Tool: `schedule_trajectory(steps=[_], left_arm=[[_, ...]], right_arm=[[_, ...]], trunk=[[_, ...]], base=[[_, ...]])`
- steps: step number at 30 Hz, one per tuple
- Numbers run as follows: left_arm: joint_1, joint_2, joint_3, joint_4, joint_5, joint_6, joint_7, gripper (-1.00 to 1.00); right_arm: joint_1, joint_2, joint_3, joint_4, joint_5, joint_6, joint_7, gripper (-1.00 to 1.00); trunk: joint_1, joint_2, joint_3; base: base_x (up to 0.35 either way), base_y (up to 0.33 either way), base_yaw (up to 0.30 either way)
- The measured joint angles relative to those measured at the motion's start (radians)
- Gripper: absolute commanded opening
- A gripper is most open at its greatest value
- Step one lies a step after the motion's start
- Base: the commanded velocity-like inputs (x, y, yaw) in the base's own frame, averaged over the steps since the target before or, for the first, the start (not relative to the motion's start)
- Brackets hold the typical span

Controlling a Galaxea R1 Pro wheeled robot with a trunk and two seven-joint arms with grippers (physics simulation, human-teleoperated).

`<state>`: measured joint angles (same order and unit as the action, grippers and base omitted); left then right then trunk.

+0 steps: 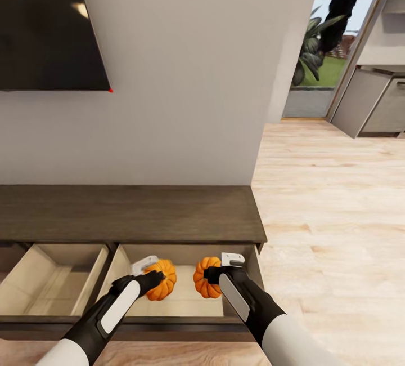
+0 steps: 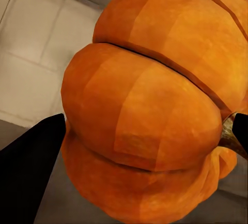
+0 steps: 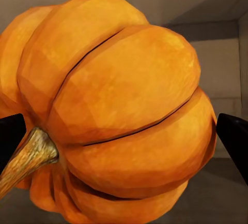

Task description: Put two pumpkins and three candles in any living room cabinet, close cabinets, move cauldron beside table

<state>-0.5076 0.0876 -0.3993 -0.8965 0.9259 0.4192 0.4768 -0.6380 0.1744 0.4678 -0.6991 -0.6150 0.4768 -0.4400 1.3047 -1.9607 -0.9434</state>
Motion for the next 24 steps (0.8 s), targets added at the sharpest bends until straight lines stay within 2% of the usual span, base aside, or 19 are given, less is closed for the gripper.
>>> schedule_trajectory(steps=[1,4,13,19,24], left_arm=[[0.0,0.001,0.0,0.001,0.004,0.001,-0.032,-1.0],[0.0,0.001,0.0,0.002,-0.003,0.004,-0.053,-1.0],[0.0,0.001,0.0,0.003,-0.005,0.003,-0.055,-1.0],[0.0,0.001,0.0,0.002,-0.005,0.002,-0.057,-1.0],[0.0,0.002,0.001,0.002,-0.006,0.0,-0.056,-1.0]], right_arm=[[0.0,0.0,0.0,0.0,0.0,0.0,0.0,-1.0],[0.0,0.0,0.0,0.0,0.0,0.0,0.0,-1.0],[0.0,0.0,-0.001,-0.003,-0.001,-0.003,0.0,-1.0],[0.0,0.0,-0.001,-0.003,-0.002,-0.005,0.063,-1.0],[0.0,0.0,-0.001,-0.003,0.0,-0.004,0.076,-1.0]], trunk=[[0.004,-0.007,-0.003],[0.015,-0.028,-0.013],[0.05,-0.091,-0.041],[0.073,-0.133,-0.06],[0.092,-0.168,-0.075]], base=[[0.0,0.0,0.0],[0.0,0.0,0.0],[0.0,0.0,0.0],[0.0,0.0,0.0],[0.0,0.0,0.0]])
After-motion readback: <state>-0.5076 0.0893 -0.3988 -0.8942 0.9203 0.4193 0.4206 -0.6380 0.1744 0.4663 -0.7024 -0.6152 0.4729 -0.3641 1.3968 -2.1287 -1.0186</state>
